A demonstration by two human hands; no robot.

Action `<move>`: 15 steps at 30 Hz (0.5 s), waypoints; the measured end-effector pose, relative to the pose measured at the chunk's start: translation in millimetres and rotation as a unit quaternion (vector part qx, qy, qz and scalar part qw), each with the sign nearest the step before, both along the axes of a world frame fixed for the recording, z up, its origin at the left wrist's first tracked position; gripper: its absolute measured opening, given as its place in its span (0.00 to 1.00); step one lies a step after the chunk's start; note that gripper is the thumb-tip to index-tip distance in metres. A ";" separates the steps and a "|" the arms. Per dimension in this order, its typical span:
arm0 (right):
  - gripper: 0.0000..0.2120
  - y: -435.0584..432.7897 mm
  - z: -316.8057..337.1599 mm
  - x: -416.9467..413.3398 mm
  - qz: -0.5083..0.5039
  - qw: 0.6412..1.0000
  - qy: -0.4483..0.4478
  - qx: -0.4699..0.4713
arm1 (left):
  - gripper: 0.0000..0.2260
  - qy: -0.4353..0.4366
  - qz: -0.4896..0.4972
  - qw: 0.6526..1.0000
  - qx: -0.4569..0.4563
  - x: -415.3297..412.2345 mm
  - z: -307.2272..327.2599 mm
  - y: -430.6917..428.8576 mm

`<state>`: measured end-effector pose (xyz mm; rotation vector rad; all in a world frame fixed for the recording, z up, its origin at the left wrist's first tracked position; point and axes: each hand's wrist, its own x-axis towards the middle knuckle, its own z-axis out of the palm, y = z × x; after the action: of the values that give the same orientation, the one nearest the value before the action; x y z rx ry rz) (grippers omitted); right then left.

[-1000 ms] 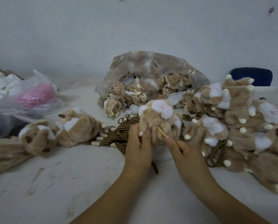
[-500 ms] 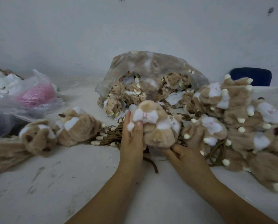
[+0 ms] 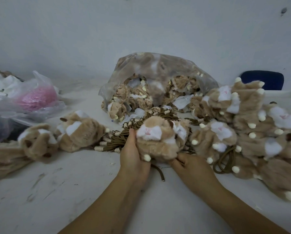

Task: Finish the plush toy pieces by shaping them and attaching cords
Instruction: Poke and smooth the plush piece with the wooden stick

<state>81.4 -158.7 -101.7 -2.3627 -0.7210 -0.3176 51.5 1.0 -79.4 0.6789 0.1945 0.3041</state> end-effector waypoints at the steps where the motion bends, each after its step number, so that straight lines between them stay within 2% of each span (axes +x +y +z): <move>1: 0.22 0.2 0.5 1.1 0.000 1.000 0.010 0.004 | 0.22 0.000 -0.013 1.000 0.012 -0.6 0.1 -0.2; 3: 0.22 0.4 1.3 1.5 0.000 0.999 0.027 0.022 | 0.20 0.014 -0.002 0.996 0.090 -1.1 0.4 -2.9; 5: 0.23 0.2 2.8 1.4 0.000 0.999 0.034 0.031 | 0.23 0.016 0.029 0.984 0.178 0.0 -2.1 -6.9; 7: 0.24 0.1 3.5 1.3 0.003 0.999 0.033 0.026 | 0.25 0.004 0.030 0.975 0.221 0.2 -4.1 -9.8; 9: 0.24 -0.8 3.0 1.4 0.003 0.999 0.029 0.019 | 0.24 -0.002 0.049 0.974 0.223 -0.1 -5.8 -10.3; 15: 0.25 -0.8 7.5 -2.4 0.018 1.000 0.023 -0.002 | 0.15 -0.010 0.117 0.981 0.155 3.6 -7.5 -3.7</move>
<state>79.0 -159.5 -94.2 -2.3493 -0.7426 -0.2469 55.0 -2.7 -87.0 0.9635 0.2098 0.5746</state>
